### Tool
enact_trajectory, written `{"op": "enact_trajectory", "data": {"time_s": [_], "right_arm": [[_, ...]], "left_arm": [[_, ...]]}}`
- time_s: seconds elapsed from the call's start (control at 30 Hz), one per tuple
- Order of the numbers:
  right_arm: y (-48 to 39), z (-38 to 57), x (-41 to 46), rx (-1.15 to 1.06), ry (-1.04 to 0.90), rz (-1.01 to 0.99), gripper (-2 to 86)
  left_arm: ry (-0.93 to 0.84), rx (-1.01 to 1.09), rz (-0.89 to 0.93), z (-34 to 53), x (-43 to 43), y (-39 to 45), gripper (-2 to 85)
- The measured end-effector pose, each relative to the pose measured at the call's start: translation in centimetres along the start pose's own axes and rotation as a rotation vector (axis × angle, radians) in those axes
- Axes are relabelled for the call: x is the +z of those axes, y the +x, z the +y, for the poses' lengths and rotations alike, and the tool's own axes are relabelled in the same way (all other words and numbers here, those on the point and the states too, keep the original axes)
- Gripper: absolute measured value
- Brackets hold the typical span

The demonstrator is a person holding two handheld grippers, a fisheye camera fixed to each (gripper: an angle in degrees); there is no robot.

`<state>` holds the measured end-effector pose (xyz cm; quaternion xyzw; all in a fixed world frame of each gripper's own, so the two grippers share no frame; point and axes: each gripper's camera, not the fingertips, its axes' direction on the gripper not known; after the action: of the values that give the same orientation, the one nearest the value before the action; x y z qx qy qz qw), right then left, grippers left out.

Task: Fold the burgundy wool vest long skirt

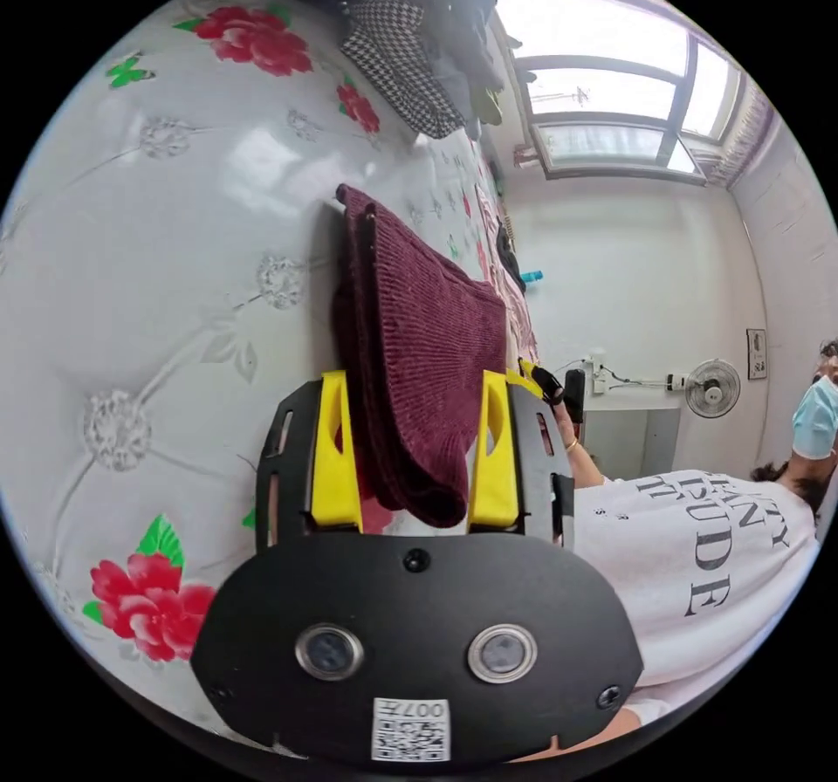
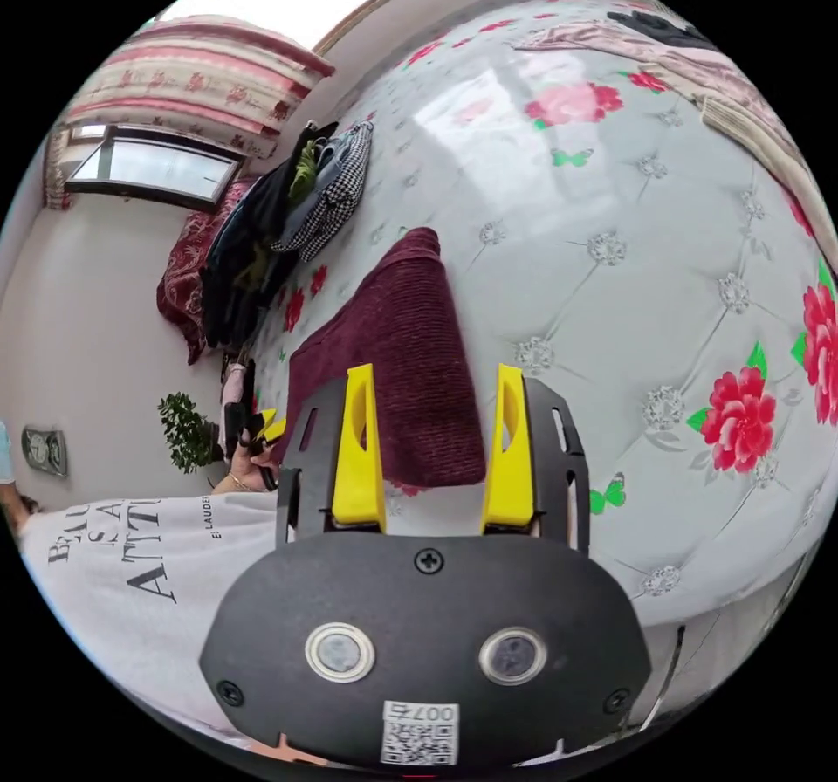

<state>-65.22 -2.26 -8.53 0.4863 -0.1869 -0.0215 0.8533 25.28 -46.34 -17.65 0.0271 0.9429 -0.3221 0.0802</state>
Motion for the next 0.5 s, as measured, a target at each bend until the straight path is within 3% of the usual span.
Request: {"op": "enact_trajectory", "data": {"time_s": [0.17,0.23,0.33,0.5], "right_arm": [[2.5,-1.4,3.4,0.104,-0.146,-0.024,11.6],[2.8,-2.5,3.8,0.087,-0.194,-0.133,10.3],[1.8,-4.1,3.4,0.05,-0.285,-0.147,8.2],[-4.0,-7.3,0.6,-0.07,-0.206,-0.322,5.9]], "left_arm": [[-0.114,-0.006,-0.061,-3.5,2.3,-0.8,9.1],[-0.119,-0.015,-0.005,-4.0,2.1,-1.1,8.5],[-0.088,0.019,0.041,-4.4,1.1,0.1,8.1],[-0.012,0.115,0.097,-5.7,-1.0,4.1,7.9]]}}
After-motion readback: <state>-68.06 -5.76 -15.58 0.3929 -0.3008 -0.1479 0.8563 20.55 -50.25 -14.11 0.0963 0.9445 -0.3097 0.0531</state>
